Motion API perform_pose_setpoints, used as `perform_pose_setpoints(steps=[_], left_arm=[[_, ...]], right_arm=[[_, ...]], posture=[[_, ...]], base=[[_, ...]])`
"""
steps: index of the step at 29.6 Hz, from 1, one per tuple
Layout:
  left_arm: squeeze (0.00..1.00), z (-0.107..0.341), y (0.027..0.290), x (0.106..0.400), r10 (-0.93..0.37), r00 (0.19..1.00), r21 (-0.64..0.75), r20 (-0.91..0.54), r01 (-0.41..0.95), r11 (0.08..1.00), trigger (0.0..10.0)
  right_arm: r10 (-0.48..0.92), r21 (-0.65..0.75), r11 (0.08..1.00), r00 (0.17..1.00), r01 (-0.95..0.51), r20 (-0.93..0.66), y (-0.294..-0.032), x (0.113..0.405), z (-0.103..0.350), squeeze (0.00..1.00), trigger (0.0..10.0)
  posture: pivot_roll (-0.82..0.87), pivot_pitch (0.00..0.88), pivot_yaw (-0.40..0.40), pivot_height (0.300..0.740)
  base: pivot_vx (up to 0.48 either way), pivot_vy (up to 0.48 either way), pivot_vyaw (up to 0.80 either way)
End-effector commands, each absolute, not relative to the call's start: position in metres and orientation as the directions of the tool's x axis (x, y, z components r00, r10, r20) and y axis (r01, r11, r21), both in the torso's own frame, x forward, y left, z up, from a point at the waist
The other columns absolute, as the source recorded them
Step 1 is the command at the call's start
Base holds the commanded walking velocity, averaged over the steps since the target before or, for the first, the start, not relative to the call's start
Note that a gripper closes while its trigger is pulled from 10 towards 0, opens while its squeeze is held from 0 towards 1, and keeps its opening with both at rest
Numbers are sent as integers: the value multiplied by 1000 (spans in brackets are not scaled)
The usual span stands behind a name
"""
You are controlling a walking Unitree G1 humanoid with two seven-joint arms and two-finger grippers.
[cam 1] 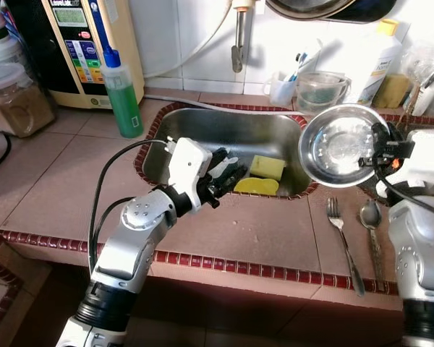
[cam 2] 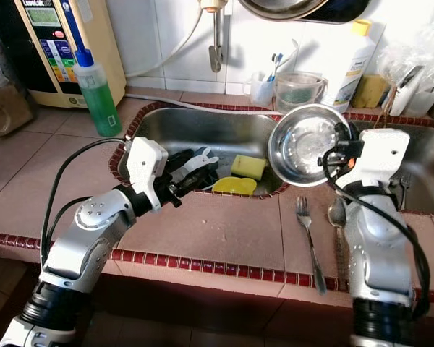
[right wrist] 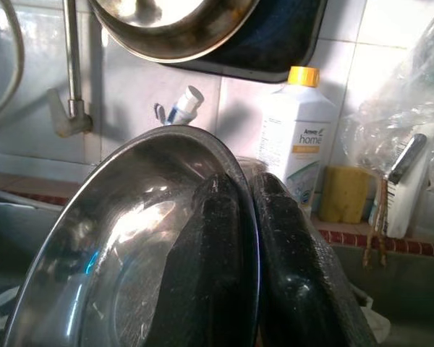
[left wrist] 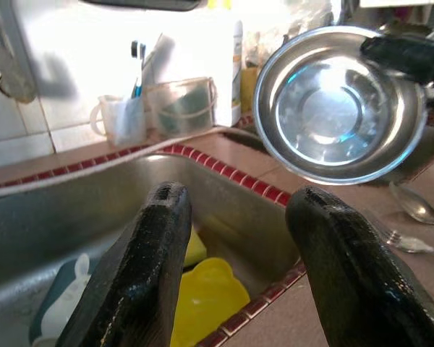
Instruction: Kitchen organization
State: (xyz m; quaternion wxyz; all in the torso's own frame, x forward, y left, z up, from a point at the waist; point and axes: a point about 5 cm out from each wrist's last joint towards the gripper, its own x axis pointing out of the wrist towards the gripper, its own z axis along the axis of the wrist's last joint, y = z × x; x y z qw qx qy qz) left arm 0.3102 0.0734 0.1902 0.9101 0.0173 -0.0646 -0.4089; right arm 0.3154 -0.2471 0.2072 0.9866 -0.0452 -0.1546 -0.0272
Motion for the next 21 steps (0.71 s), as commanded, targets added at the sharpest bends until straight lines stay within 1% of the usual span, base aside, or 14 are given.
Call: perform_pose_setpoints(steps=[1,5,12,15,18,21], left_arm=[[0,193,72,307,-763,639,90,103,758,647,10000],[0,197,71,304,-775,622,89,110,771,631,10000],[0,201,69,290,-821,561,69,104,819,569,10000],[0,201,69,287,-824,557,60,98,824,564,10000],[0,201,70,280,-837,540,42,89,837,545,10000],[0,204,73,274,-841,534,25,84,843,538,10000]], right_arm=[[-41,-80,994,946,70,321,-252,318,211,0,10000],[-27,-84,995,950,55,310,-252,323,212,0,10000],[5,-73,997,954,18,299,-256,335,214,0,10000],[10,-60,998,956,8,295,-256,338,214,0,10000],[39,-39,999,959,-29,282,-251,342,214,0,10000],[117,-44,993,960,-109,253,-236,346,209,0,10000]], posture=[[-177,47,38,703],[-176,56,41,703],[-166,89,43,703],[-161,100,43,703],[-153,130,48,703],[-143,162,55,703]], base=[[0,0,0],[0,0,0],[0,0,0],[0,0,0],[0,0,0],[0,0,0]])
